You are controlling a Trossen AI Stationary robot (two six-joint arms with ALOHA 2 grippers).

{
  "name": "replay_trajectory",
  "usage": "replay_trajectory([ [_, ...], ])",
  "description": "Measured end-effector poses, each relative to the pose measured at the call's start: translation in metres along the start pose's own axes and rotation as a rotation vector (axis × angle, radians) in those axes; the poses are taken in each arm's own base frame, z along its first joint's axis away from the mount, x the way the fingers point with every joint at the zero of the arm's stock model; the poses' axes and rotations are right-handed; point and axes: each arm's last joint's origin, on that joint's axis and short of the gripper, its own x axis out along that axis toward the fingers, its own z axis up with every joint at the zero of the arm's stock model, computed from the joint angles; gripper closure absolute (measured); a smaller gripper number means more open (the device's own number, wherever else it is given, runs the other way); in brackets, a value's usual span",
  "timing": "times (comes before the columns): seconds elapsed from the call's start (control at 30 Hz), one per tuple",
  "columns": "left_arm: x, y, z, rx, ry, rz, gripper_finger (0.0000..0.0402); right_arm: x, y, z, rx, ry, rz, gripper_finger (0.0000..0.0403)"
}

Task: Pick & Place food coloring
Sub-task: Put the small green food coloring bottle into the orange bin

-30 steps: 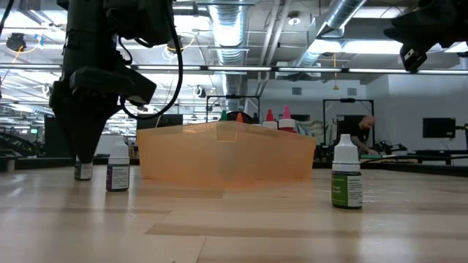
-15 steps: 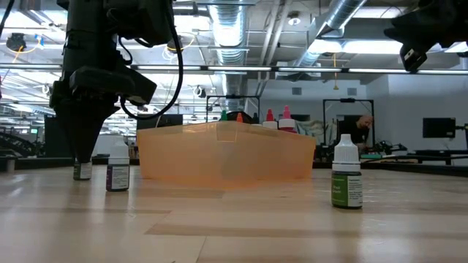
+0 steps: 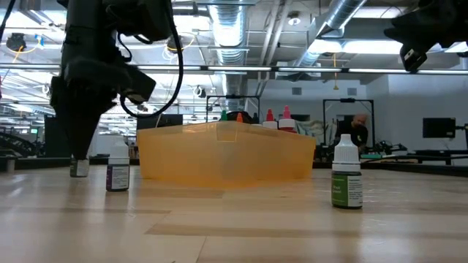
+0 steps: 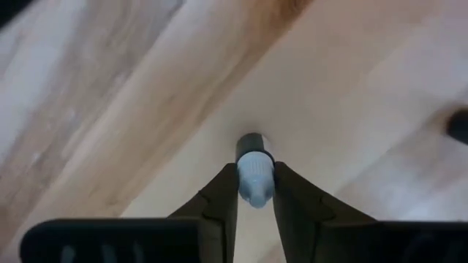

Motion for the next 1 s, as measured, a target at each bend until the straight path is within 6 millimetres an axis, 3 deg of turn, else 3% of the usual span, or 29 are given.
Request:
replay_trajectory([
  [0.33,-0.045,0.008,-0.007,0.022,-0.092,-0.187,0.0341,0.0,0.0,0.0,0.0,0.0,-0.001,0.0328],
  [0.67,-0.106,-0.007,0.007,0.365,-0.595,-0.596,0.034,0.0,0.0,0.0,0.0,0.0,-0.001,0.0328],
  [0.8,-0.113,-0.01,0.015,0.433,-0.692,-0.644,0.034,0.0,0.0,0.0,0.0,0.0,-0.001,0.0328],
  [1.0,-0.111,0.001,0.027,0.407,-0.684,-0.59,0.034,0.0,0.0,0.0,0.0,0.0,-0.001,0.0328],
])
